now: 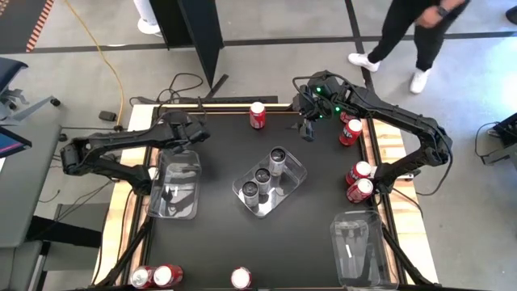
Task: Sort soda cans
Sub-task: Put the white soda can into the middle transparent bin
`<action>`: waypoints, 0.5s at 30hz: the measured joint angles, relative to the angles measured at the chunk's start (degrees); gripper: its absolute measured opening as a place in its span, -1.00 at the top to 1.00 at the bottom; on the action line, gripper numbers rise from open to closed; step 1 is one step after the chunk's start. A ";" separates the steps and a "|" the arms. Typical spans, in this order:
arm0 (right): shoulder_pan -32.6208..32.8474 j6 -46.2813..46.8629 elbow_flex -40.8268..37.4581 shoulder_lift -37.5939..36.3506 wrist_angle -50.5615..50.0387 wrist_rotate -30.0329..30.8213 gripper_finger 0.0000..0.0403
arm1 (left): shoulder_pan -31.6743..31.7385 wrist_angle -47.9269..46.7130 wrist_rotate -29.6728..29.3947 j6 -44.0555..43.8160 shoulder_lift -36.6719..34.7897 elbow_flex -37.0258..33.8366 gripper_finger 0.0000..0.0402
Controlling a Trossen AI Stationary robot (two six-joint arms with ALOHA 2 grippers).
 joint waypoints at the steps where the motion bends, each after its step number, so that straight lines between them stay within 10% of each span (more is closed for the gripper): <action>1: 0.00 0.01 0.00 0.00 0.00 0.00 -0.64 | -0.24 0.36 0.08 0.84 0.00 0.46 -0.14; 15: 0.00 0.01 0.00 0.00 -0.71 0.00 -0.64 | -4.67 0.90 1.43 12.01 -0.04 8.55 -0.14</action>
